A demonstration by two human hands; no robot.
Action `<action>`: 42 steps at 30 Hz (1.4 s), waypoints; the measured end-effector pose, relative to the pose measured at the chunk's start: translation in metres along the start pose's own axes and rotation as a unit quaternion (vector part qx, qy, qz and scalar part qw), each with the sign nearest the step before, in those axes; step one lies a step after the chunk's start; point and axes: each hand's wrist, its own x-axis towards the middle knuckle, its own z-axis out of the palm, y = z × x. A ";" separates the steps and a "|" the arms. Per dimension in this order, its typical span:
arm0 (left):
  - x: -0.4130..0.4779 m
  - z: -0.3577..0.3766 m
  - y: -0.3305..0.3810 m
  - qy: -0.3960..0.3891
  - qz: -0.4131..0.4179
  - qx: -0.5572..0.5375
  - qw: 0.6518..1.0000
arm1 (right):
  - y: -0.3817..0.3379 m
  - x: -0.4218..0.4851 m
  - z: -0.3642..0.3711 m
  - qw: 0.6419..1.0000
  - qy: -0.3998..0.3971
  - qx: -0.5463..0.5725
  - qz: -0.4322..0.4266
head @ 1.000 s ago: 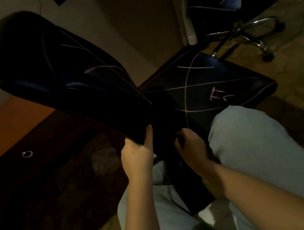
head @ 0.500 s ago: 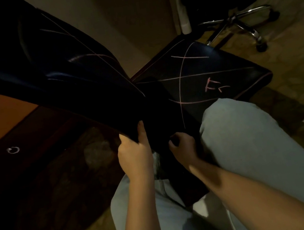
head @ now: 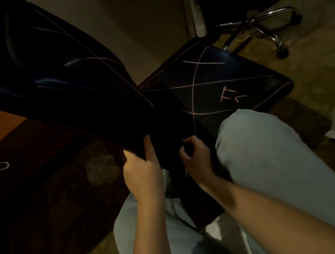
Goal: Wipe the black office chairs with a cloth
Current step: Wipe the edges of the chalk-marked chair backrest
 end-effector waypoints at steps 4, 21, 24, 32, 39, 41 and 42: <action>-0.001 -0.001 0.002 0.007 0.000 -0.004 1.000 | 0.004 -0.004 0.005 1.000 -0.012 0.009 0.025; -0.003 -0.002 0.008 -0.001 -0.006 0.005 1.000 | -0.015 0.003 -0.014 0.997 0.018 0.004 -0.077; -0.005 -0.001 0.009 0.007 -0.008 -0.004 1.000 | -0.009 -0.003 -0.007 1.000 0.007 0.018 -0.012; -0.004 0.000 0.005 0.018 0.005 0.001 1.000 | 0.028 -0.018 0.015 0.984 -0.115 -0.050 0.127; -0.005 0.000 0.006 0.021 0.007 -0.010 1.000 | 0.020 -0.015 0.008 0.972 -0.149 -0.084 0.164; -0.005 0.001 0.005 0.021 0.004 -0.012 1.000 | 0.013 -0.014 0.003 0.971 -0.159 -0.077 0.162; -0.005 0.002 0.004 0.020 0.005 -0.013 1.000 | 0.008 -0.015 0.001 0.973 -0.157 -0.071 0.153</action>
